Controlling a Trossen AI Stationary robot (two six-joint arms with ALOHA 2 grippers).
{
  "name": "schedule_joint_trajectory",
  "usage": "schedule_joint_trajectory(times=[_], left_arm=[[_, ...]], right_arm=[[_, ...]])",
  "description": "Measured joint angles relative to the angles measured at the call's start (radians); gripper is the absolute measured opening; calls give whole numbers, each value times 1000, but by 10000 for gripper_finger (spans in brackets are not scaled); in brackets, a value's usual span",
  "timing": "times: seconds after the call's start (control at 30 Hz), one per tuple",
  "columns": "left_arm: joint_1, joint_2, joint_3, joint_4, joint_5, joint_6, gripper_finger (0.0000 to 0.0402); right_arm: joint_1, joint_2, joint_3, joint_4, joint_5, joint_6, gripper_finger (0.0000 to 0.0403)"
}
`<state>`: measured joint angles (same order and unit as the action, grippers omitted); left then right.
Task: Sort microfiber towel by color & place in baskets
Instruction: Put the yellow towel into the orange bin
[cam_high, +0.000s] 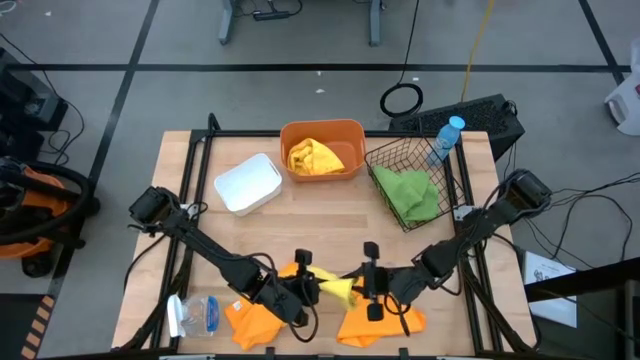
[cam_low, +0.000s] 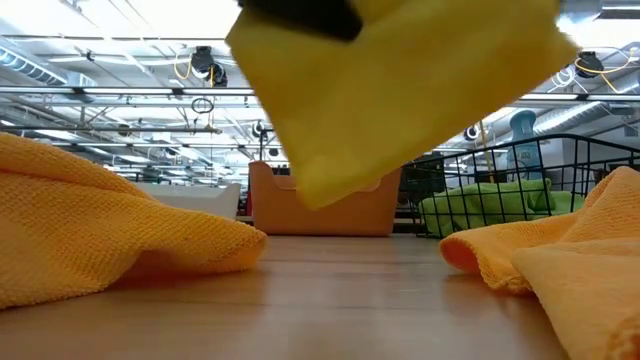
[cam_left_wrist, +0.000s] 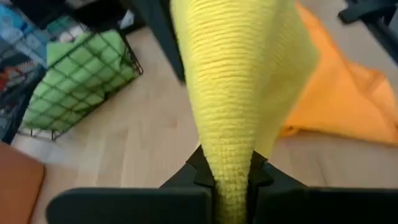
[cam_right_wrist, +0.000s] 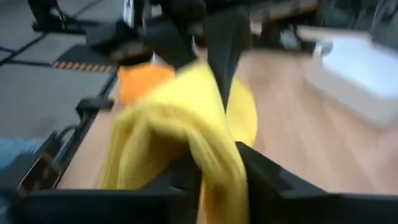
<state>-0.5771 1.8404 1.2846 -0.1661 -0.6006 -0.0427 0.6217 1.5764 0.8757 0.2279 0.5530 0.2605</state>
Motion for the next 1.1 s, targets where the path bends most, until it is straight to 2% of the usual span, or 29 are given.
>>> schedule_joint_trajectory(times=[0.17,0.23,0.47,0.67,0.73,0.9,1.1], left_arm=[[0,0,0,-71,0,-58,18],[0,0,0,-75,4,-78,16],[23,0,0,-96,78,-127,14],[50,0,0,-113,150,-187,13],[58,0,0,-113,154,-194,13],[76,0,0,-106,154,-208,19],[79,0,0,-106,167,-205,19]], right_arm=[[24,-75,0,-277,1,215,154],[41,-94,0,-334,21,271,179],[126,-91,0,-294,66,275,286],[175,-64,0,-244,248,245,389],[168,-54,0,-183,278,249,392],[142,-5,0,-43,266,186,396],[103,45,0,-14,284,146,398]])
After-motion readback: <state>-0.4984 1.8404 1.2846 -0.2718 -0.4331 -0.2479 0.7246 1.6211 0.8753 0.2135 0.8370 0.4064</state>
